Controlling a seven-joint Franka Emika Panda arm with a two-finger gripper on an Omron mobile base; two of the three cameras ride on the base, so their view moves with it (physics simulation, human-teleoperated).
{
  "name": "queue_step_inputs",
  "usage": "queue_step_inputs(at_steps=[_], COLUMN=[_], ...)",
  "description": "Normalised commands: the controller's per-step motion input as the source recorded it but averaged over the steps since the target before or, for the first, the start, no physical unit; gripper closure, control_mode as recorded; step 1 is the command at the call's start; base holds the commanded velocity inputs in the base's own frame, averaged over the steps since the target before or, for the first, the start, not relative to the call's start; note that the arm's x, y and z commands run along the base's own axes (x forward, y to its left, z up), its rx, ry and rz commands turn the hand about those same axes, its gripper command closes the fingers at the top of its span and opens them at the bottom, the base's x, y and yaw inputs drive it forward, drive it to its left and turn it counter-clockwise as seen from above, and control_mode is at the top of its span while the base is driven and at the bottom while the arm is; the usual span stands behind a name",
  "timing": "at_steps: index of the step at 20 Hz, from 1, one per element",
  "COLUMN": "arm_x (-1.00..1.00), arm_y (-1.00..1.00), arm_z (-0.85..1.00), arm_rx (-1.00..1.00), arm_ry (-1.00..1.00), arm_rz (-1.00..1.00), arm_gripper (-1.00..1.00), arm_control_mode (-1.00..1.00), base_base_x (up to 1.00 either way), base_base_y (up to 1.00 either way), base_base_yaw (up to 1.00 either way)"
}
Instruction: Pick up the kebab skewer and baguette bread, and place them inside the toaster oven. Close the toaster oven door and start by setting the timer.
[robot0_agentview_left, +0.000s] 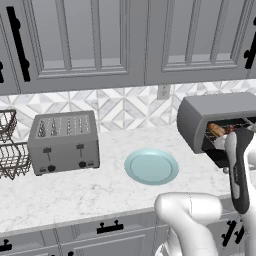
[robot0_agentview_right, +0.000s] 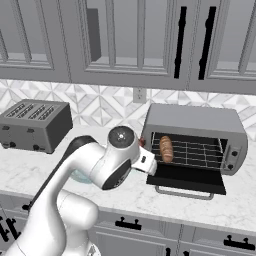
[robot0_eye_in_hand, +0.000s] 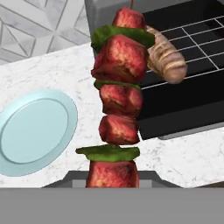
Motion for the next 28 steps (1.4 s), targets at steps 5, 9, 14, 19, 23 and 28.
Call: queue_step_inputs(at_steps=[5, 9, 14, 19, 23, 28], arm_x=[0.04, 0.27, 0.35, 0.15, 0.25, 0.35], arm_y=[-0.99, -0.90, -0.48, -0.21, -0.33, -0.41], arm_z=[0.00, 0.00, 0.00, -0.34, -0.30, -0.12], arm_rx=[-0.07, -0.09, -0.05, 0.00, 0.00, 0.00], arm_ry=[0.00, 0.04, 0.18, 0.09, 0.00, 0.00], arm_rz=[0.13, 0.17, 0.16, 0.12, 0.12, 0.11], arm_gripper=[1.00, 1.00, 1.00, 1.00, 1.00, 1.00], arm_control_mode=[-1.00, -1.00, -1.00, -1.00, -1.00, -1.00], base_base_x=[0.00, 0.00, 0.00, 0.00, 0.00, 0.00], base_base_y=[0.00, 0.00, 0.00, 0.00, 0.00, 0.00], base_base_yaw=[0.00, 0.00, 0.00, 0.00, 0.00, 0.00])
